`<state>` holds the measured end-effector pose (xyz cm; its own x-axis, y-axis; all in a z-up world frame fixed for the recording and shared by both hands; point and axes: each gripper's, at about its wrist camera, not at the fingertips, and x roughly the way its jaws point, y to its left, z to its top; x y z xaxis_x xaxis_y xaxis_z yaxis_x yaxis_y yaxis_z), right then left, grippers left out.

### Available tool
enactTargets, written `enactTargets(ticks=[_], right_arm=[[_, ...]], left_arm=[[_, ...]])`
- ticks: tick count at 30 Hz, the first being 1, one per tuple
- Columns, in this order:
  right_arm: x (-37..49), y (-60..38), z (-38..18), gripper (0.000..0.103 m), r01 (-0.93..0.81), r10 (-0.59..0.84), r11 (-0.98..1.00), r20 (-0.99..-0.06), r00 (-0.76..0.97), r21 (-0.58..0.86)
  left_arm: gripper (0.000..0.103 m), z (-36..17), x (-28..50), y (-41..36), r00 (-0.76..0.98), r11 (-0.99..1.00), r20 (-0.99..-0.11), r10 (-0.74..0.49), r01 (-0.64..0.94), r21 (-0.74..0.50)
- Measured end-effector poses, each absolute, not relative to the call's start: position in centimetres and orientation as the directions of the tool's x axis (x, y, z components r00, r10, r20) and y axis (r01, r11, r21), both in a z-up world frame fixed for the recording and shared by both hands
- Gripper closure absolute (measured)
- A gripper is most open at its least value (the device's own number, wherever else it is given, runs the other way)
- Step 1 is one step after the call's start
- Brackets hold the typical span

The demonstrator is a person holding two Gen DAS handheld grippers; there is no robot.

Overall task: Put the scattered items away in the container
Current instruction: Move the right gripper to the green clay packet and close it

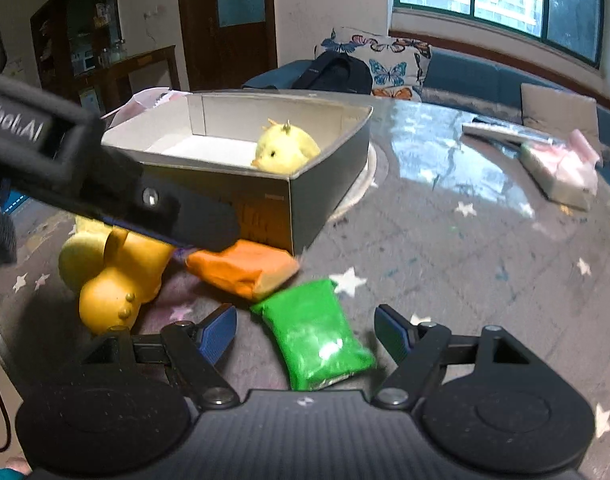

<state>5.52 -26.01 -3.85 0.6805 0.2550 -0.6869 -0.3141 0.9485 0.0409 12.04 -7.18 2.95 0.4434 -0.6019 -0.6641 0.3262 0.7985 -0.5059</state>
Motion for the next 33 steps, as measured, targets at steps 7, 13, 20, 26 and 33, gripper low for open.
enactTargets(ticks=[7,13,20,26,33], right_arm=[[4.4,-25.9,-4.0,0.029,-0.326,0.267,0.944,-0.693,0.670,0.049],[3.4,-26.0,-3.8,0.036,-0.341,0.297,0.937,-0.696,0.653,0.080],[3.9,-26.5,-3.9,0.044,-0.303,0.290,0.947,-0.694,0.659,0.108],[4.3,-26.2,-4.0,0.048,-0.298,0.276,0.950,-0.693,0.666,0.091],[4.2,-26.1,-4.0,0.058,-0.300,0.255,0.952,-0.694,0.673,0.059]], left_arm=[[0.058,1.2,11.4,-8.7,0.393,0.784,-0.679,-0.620,0.318,-0.533],[0.058,0.1,12.0,-8.8,0.375,0.778,-0.682,-0.627,0.278,-0.563],[0.058,-0.2,12.5,-9.0,0.372,0.768,-0.673,-0.639,0.256,-0.588],[0.058,-0.4,12.7,-9.0,0.368,0.761,-0.668,-0.646,0.252,-0.597],[0.058,-0.5,12.6,-9.1,0.363,0.758,-0.668,-0.649,0.247,-0.603]])
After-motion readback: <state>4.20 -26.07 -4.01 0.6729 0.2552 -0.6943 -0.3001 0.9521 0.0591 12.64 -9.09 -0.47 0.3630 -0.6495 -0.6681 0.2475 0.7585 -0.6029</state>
